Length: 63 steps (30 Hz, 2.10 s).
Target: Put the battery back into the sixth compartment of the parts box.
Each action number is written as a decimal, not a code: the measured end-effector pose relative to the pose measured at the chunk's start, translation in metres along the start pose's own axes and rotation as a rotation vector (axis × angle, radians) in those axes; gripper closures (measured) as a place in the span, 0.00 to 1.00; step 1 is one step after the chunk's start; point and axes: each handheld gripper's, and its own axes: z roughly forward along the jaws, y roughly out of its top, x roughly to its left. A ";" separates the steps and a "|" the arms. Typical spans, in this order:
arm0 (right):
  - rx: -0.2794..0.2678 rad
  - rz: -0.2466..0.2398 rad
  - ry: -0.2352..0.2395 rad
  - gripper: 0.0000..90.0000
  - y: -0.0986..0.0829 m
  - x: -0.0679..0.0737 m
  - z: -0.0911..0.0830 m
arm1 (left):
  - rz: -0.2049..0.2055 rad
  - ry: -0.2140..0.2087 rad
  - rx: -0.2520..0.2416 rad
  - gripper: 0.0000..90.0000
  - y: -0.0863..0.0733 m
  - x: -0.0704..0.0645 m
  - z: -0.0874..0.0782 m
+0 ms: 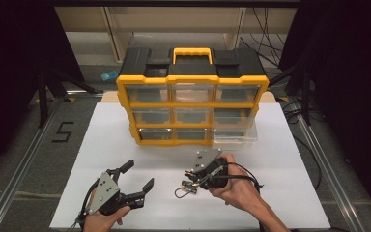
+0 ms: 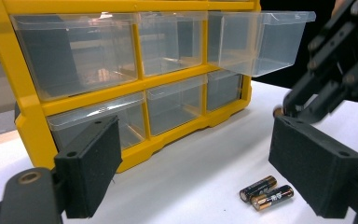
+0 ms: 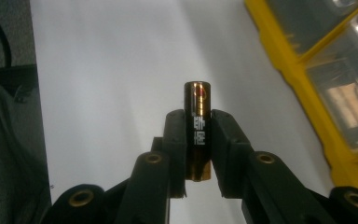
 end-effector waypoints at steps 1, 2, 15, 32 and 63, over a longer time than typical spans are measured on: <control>-0.007 0.008 -0.002 0.85 0.001 -0.001 -0.003 | 0.000 0.000 0.000 0.18 0.000 0.000 0.000; -0.018 0.005 -0.006 0.85 0.001 -0.003 -0.005 | 0.000 0.000 0.000 0.18 0.000 0.000 0.000; -0.130 0.029 -0.063 0.85 0.011 -0.020 -0.036 | -0.001 0.000 -0.001 0.18 0.000 0.000 0.000; -0.261 0.121 -0.201 0.85 0.002 -0.054 -0.086 | -0.005 -0.001 -0.003 0.18 0.000 0.000 0.000; -0.279 0.256 -0.339 0.85 -0.033 -0.091 -0.105 | -0.002 -0.002 -0.002 0.18 0.000 0.000 0.000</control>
